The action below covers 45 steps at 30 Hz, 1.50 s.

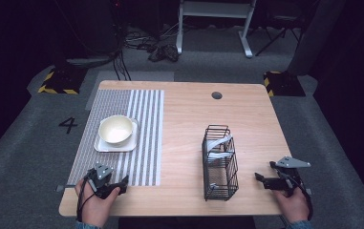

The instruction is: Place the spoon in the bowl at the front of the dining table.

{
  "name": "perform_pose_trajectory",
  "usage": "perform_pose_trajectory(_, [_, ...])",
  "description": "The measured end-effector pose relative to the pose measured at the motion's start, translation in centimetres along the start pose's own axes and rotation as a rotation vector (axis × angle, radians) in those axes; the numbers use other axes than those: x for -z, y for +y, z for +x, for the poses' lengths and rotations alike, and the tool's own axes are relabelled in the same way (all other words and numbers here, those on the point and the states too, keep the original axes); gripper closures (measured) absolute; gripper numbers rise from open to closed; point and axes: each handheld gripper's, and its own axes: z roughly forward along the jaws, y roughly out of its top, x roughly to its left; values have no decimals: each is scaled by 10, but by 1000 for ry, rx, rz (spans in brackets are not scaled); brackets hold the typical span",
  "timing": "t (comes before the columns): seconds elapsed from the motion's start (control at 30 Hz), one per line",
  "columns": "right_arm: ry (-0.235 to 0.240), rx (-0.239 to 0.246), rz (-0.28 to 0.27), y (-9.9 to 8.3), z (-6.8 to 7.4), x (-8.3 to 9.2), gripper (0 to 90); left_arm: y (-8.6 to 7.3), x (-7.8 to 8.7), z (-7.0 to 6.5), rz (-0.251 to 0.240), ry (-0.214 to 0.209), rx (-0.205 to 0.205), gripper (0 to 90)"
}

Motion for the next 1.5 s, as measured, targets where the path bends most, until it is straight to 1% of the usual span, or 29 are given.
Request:
perform_pose_trajectory(0.33, [0, 0, 0, 0, 0, 0, 154, 0, 0, 1, -2, -11, -10, 174])
perform_pose_trajectory(0.4, [0, 0, 0, 0, 0, 0, 154, 0, 2, 1, -7, -17, -17, 203])
perform_pose_trajectory(0.43, [0, 0, 0, 0, 0, 0, 154, 1, 3, 0, -16, -20, -17, 219])
perform_pose_trajectory(0.5, [0, 0, 0, 0, 0, 0, 154, 4, 7, -1, -31, -22, -25, 216])
perform_pose_trajectory(0.53, [0, 0, 0, 0, 0, 0, 154, 4, 7, -1, -31, -22, -25, 216])
perform_pose_trajectory(0.57, [0, 0, 0, 0, 0, 0, 154, 8, 13, -4, -56, -29, -39, 215])
perform_pose_trajectory(0.6, [0, 0, 0, 0, 0, 0, 154, 11, 16, -5, -70, -33, -48, 212])
perform_pose_trajectory(0.63, [0, 0, 0, 0, 0, 0, 154, 13, 19, -7, -79, -40, -61, 205])
perform_pose_trajectory(0.7, [0, 0, 0, 0, 0, 0, 154, 18, 24, -10, -101, -60, -60, 195])
perform_pose_trajectory(0.73, [0, 0, 0, 0, 0, 0, 154, 18, 24, -10, -101, -60, -60, 195])
perform_pose_trajectory(0.77, [0, 1, 0, 0, 0, 0, 154, 22, 29, -14, -125, -74, -61, 195])
perform_pose_trajectory(0.8, [0, 1, 0, 0, 0, 0, 154, 24, 32, -16, -136, -80, -60, 195])
perform_pose_trajectory(0.87, [-1, 1, 0, 0, 0, 0, 154, 29, 36, -19, -168, -113, -67, 190])
perform_pose_trajectory(0.9, [-1, 1, 0, 0, 0, 0, 154, 29, 36, -19, -168, -113, -67, 187])
perform_pose_trajectory(0.93, [0, 1, 0, 0, 0, 0, 154, 31, 39, -22, -179, -130, -74, 187])
perform_pose_trajectory(0.97, [-1, 1, 0, 0, 0, 0, 154, 36, 44, -24, -187, -143, -90, 185])
perform_pose_trajectory(1.03, [-1, 2, 0, 0, 0, 0, 154, 38, 46, -26, -194, -147, -93, 186])
perform_pose_trajectory(1.07, [-1, 1, 0, 0, 0, 0, 154, 42, 52, -30, -208, -160, -104, 187])
perform_pose_trajectory(1.17, [-1, 1, 0, 0, 0, 0, 154, 48, 58, -35, -234, -190, -117, 194])
perform_pose_trajectory(1.2, [-1, 1, 0, 0, 0, 0, 154, 48, 58, -35, -234, -190, -117, 201])
perform_pose_trajectory(1.23, [-1, 2, 0, 0, 0, 0, 154, 52, 63, -38, -263, -210, -123, 205])
perform_pose_trajectory(1.27, [-1, 2, 0, 0, 0, 0, 154, 52, 63, -38, -263, -210, -123, 207])
perform_pose_trajectory(1.3, [-1, 2, 0, 0, 0, 0, 154, 56, 68, -42, -289, -228, -131, 209])
perform_pose_trajectory(1.37, [-1, 1, 0, 0, 0, 0, 154, 60, 71, -45, -316, -251, -137, 210])
perform_pose_trajectory(1.4, [-1, 1, 0, 0, 0, 0, 154, 60, 71, -45, -316, -251, -137, 210])
perform_pose_trajectory(1.43, [-1, 2, 0, 0, 0, 0, 154, 64, 75, -48, -336, -280, -146, 212])
perform_pose_trajectory(1.47, [-1, 2, 0, 0, 0, 0, 154, 64, 75, -48, -336, -280, -146, 216])
perform_pose_trajectory(1.5, [-1, 2, 0, 0, 0, 0, 154, 66, 76, -50, -349, -296, -150, 224])
